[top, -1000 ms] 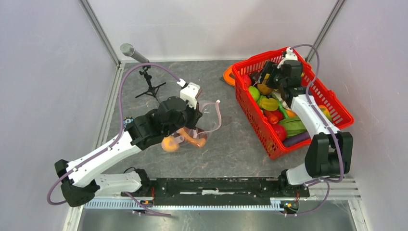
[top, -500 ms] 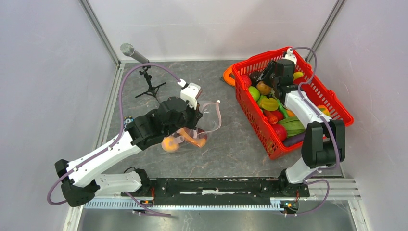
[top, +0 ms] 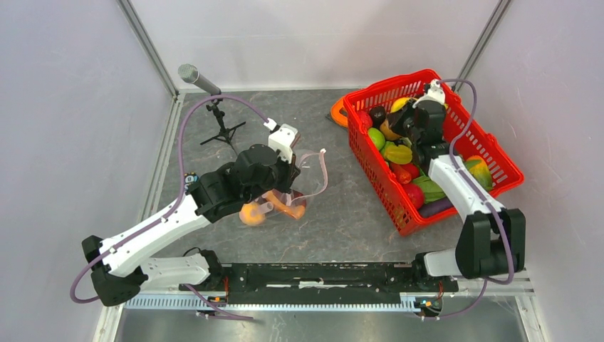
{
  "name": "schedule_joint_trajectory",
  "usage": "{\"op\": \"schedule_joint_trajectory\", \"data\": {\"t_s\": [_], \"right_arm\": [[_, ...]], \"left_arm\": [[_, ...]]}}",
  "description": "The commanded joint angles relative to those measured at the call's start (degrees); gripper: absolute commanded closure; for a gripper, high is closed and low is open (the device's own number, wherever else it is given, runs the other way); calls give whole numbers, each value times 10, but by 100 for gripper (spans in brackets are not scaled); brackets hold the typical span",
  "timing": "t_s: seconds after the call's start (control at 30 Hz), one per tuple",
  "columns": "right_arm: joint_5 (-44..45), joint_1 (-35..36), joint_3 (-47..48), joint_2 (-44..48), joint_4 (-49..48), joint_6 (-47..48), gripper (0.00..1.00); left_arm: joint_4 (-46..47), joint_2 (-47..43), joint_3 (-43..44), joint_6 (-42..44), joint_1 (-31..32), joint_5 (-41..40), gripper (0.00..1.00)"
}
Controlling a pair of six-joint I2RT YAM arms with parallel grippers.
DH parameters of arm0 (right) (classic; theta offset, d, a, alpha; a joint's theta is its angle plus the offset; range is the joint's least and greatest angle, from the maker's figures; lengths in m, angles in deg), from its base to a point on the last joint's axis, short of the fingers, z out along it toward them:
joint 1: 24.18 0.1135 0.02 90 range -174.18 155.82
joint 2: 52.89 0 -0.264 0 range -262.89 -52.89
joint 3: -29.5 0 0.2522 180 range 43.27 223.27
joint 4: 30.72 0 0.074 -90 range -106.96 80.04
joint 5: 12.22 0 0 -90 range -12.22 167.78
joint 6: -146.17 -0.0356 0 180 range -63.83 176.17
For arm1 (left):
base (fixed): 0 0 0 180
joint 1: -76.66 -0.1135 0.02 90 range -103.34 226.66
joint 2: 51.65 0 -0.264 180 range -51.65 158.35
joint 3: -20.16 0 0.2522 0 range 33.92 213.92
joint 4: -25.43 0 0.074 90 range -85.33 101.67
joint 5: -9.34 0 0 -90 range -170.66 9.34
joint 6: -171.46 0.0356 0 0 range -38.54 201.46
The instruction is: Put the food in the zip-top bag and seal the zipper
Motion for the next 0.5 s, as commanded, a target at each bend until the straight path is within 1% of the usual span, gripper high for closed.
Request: {"op": "schedule_joint_trajectory", "data": {"t_s": [0.0, 0.1, 0.17, 0.4, 0.47], "right_arm": [[-18, 2, -32, 56, -36, 26, 100], [-56, 1, -51, 88, -38, 43, 100], [-108, 2, -65, 117, -44, 56, 100], [-342, 2, -115, 228, -94, 93, 100], [-432, 3, -123, 250, -115, 93, 100]], "left_arm": [[32, -11, -7, -18, -2, 8, 98], [32, -21, -15, -22, -2, 1, 98], [32, -25, -20, -23, -2, -4, 98], [36, -26, -23, -21, -2, -4, 98], [39, -27, -24, -22, -2, -4, 98]]}}
